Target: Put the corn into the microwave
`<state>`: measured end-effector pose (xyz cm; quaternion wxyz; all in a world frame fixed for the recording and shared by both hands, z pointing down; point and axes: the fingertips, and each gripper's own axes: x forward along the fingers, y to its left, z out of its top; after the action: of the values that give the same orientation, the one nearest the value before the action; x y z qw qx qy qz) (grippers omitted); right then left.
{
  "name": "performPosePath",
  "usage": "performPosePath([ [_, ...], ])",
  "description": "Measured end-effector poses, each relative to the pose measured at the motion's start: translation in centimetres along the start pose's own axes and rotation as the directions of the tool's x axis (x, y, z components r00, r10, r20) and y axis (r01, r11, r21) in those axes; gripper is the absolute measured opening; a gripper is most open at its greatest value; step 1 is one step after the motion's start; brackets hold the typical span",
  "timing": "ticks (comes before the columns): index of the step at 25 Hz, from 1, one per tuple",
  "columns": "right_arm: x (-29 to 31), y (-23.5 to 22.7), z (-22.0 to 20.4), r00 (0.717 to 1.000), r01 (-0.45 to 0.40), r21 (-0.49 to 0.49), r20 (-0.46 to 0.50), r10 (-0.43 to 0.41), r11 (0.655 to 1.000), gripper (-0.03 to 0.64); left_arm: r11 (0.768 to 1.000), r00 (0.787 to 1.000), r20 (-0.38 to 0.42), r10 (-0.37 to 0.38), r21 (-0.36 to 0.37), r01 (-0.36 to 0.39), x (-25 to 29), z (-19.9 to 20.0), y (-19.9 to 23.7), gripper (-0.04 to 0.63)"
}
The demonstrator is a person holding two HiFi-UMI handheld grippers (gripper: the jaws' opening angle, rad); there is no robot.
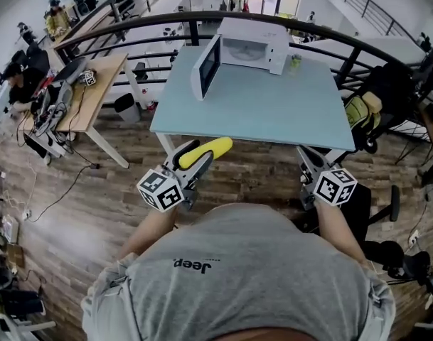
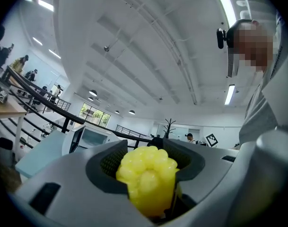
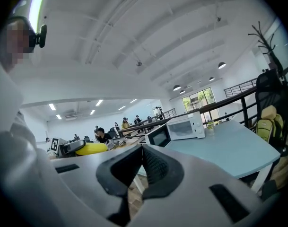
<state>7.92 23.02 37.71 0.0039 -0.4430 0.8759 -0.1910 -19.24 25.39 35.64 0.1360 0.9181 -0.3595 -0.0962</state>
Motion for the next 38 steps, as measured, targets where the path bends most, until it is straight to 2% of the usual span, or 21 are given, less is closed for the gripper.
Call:
performPosePath([
  [8,8.9,-0.4,2.4,0.998,0.054,0.021,0.034,-0.055,0.998,0.018,0.998,0.998,-0.014,-0.062,-0.001,0.062,1.8,3.6,9.1,0.247],
  [17,16.2,-1.6,4.1,0.996,0.075,0.019,0.036,-0.076,0.997,0.018,0.999,0.999,-0.008,-0.036,-0.022,0.036,1.5,5.2,16.6,0.247],
  [25,20.1,-3.4,3.7,0.999,0.048,0.038,0.014,-0.048,0.998,0.018,0.999,1.000,-0.017,0.001,-0.033,-0.002,2.5,5.0,19.4,0.247],
  [32,22.4,-9.8,4.3,1.000,0.009,0.065,0.001,-0.009,0.998,0.018,0.998,0.998,-0.031,0.052,-0.020,-0.053,7.4,4.0,20.0,0.247],
  [36,24.6,-15.3,5.9,0.999,-0.044,0.069,-0.005,0.044,0.997,0.018,0.996,0.996,-0.015,0.091,-0.003,-0.091,12.6,3.5,20.2,0.247],
  [38,25.9,-18.3,6.9,0.997,-0.075,0.071,-0.017,0.076,0.995,0.018,0.992,0.993,-0.004,0.122,-0.019,-0.122,15.7,3.1,20.4,0.247],
])
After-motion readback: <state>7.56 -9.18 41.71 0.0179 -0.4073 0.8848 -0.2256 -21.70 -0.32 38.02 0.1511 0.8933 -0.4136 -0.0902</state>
